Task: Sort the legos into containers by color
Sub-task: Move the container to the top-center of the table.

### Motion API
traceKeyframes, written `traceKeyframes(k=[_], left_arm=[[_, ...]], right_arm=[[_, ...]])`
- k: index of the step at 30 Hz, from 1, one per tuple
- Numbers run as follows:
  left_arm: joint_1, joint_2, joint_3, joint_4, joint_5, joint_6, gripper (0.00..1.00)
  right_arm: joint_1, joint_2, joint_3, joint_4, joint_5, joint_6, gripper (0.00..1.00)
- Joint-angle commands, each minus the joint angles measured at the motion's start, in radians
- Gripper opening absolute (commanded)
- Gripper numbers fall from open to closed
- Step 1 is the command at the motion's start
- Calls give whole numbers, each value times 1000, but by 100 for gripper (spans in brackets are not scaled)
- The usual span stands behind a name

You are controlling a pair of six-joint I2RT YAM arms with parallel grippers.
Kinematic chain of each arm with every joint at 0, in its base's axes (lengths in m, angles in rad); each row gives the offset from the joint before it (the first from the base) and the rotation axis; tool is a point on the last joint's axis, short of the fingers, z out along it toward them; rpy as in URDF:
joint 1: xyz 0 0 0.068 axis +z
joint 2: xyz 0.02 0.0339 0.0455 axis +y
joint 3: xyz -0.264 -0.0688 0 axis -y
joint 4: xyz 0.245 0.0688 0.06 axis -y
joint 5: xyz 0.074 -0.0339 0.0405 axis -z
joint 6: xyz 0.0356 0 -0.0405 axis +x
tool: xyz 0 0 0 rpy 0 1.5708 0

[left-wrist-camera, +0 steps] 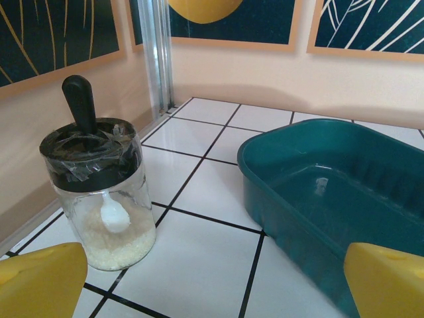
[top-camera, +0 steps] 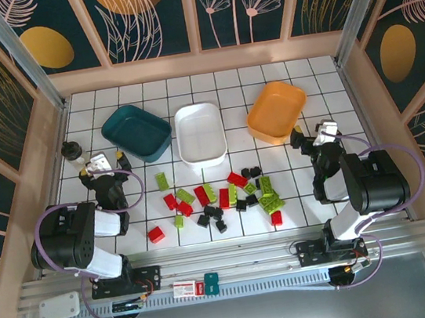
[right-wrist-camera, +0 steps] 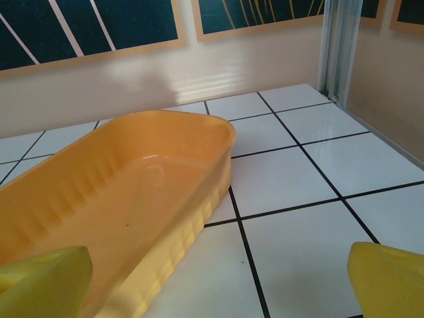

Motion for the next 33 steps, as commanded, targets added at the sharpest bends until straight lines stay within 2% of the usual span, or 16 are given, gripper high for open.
traceKeyframes(k=[1, 14, 16, 20, 22, 25, 27, 29, 30, 31, 32, 33], left_arm=[[9, -2, 10, 45, 16, -5, 99], [9, -6, 7, 53, 22, 2, 99], [8, -54, 16, -7, 90, 28, 99], [10, -212, 139, -330, 44, -8, 99], [9, -278, 167, -393, 30, -73, 99], [9, -389, 180, -430, 65, -157, 99], [9, -453, 184, -429, 82, -232, 99], [9, -494, 189, -445, 22, -367, 99], [9, -519, 198, -488, -34, -481, 99], [9, -539, 209, -550, -76, -588, 99], [9, -565, 229, -649, -100, -692, 99], [9, -586, 258, -828, -139, -862, 99]], right_arm=[[0, 0, 16, 18, -6, -13, 99], [-21, -4, 15, 15, -12, 13, 99], [-21, -28, 20, -16, 22, 26, 99], [-17, -152, 94, -271, 69, 40, 99], [-17, -210, 146, -428, 123, 92, 99], [4, -283, 192, -583, 229, 145, 99], [57, -323, 221, -644, 410, 159, 99], [100, -328, 260, -702, 602, 230, 99], [99, -334, 280, -767, 628, 342, 99], [91, -347, 301, -865, 601, 469, 99], [71, -363, 327, -1003, 547, 652, 99], [34, -371, 327, -1022, 423, 706, 99]])
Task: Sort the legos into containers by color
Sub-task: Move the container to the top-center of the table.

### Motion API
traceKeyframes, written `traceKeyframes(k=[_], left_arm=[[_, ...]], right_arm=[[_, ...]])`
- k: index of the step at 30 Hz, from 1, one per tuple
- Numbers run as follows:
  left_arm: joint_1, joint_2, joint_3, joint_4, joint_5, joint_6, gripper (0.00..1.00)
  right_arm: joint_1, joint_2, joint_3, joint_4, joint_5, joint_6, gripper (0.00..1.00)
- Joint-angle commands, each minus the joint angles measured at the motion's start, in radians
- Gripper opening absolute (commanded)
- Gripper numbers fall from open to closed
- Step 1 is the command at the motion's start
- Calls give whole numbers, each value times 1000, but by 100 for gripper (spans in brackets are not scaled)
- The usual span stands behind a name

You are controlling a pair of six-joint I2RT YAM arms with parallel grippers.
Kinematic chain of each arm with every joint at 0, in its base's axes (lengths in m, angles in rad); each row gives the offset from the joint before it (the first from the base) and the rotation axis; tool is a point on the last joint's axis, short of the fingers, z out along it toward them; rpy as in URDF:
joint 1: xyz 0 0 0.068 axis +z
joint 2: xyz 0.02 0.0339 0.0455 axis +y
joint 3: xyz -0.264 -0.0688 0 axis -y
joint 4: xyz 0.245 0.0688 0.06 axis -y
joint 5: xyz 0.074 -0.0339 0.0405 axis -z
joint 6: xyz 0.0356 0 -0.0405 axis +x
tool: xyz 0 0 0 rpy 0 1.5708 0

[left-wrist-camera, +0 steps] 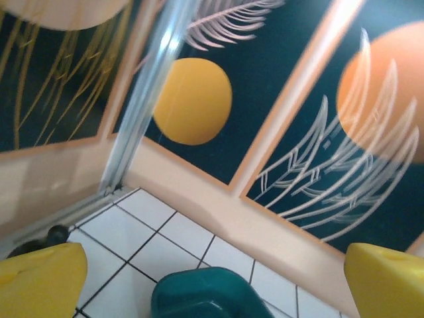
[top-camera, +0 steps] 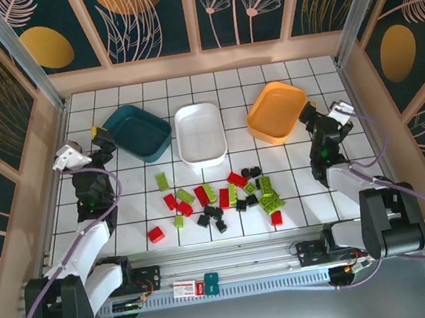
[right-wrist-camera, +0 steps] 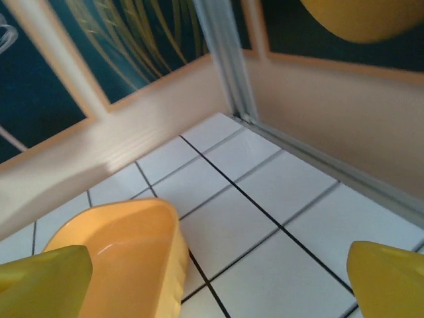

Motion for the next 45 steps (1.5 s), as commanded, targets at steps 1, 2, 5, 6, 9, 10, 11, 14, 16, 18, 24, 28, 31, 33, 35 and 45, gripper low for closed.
traceKeyframes(k=[1, 2, 5, 6, 9, 10, 11, 14, 16, 18, 24, 28, 31, 33, 35, 45], left_arm=[[9, -57, 76, -379, -139, -497, 99], [10, -63, 73, -358, -97, -463, 99], [9, -35, 55, -235, 66, -412, 99], [9, -9, 65, -211, 131, -389, 99], [9, 110, 168, -262, 308, -320, 99], [7, 155, 214, -296, 368, -298, 98], [5, 215, 277, -352, 428, -271, 99], [-25, 380, 446, -493, 555, -185, 99], [-56, 453, 507, -526, 550, -153, 97], [-91, 511, 565, -572, 498, -111, 95], [-123, 702, 747, -736, 385, -27, 90], [-138, 815, 803, -732, 435, -1, 85], [-159, 879, 842, -738, 450, 13, 84], [-171, 919, 867, -749, 462, 20, 82], [-179, 947, 877, -749, 481, 20, 80], [-239, 943, 836, -706, 567, -18, 76]], right_arm=[[-71, -37, 16, -189, -190, 273, 96], [-89, -31, -18, -94, -301, 233, 83], [-84, -22, -32, -59, -394, 261, 92], [-79, -8, 4, -96, -438, 230, 95], [-17, 38, 119, -191, -518, 73, 96], [8, 51, 151, -215, -522, 32, 97], [31, 68, 189, -238, -535, -8, 98], [60, 162, 302, -299, -629, -70, 98], [70, 244, 375, -323, -704, -95, 95], [83, 342, 469, -374, -768, -127, 91], [127, 540, 652, -492, -793, -160, 84], [142, 590, 686, -495, -814, -163, 84], [151, 626, 714, -513, -827, -168, 84], [161, 653, 738, -536, -828, -175, 84], [167, 678, 755, -551, -835, -178, 84], [230, 694, 707, -493, -983, -147, 76]])
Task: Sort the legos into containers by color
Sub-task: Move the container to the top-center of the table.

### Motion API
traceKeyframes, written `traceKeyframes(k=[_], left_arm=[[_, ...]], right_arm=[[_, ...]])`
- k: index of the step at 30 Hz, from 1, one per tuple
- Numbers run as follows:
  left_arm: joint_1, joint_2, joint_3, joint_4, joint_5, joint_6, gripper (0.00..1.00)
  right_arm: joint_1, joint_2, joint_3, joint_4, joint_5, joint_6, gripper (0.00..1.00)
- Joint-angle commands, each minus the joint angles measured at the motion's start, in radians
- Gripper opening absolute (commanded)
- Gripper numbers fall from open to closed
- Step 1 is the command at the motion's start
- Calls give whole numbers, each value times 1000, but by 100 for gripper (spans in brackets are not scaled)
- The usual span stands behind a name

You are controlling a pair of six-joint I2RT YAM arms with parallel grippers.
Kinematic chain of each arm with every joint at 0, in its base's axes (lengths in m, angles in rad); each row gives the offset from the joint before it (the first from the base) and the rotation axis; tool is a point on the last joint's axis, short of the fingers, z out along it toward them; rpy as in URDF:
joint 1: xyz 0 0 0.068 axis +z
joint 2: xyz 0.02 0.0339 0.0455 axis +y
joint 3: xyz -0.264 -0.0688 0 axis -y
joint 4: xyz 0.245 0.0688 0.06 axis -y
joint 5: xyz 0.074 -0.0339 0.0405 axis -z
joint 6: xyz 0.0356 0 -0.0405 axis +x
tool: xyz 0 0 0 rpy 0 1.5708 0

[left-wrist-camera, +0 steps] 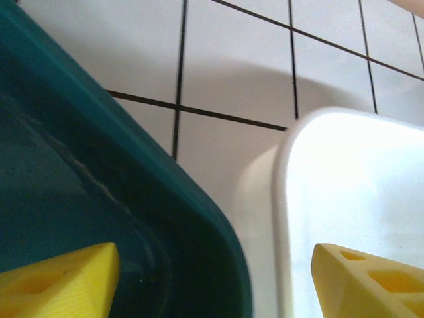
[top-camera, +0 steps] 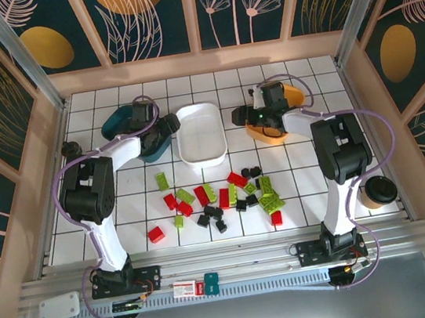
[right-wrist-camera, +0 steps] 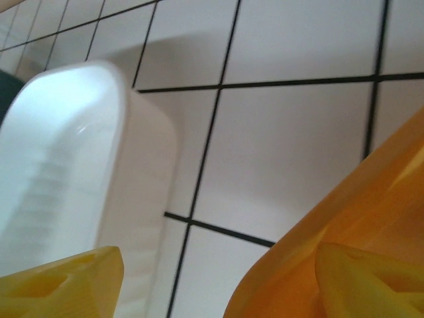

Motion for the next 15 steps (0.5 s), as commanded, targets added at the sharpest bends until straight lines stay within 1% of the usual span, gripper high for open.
traceKeyframes(k=[1, 4, 8, 13, 15], left_arm=[[-25, -22, -15, 23, 54, -19, 75], [-48, -36, -35, 50, 85, -44, 75], [-86, -37, -42, 65, 97, -65, 74], [-111, -57, -65, 86, 113, -99, 74], [-112, -72, -70, 87, 117, -107, 74]], right_arm=[[27, -13, -31, 35, -81, 14, 76], [48, -35, -61, 64, -112, 33, 76], [88, -48, -76, 85, -135, 50, 75], [133, -57, -89, 106, -126, 66, 75], [145, -61, -89, 99, -94, 66, 76]])
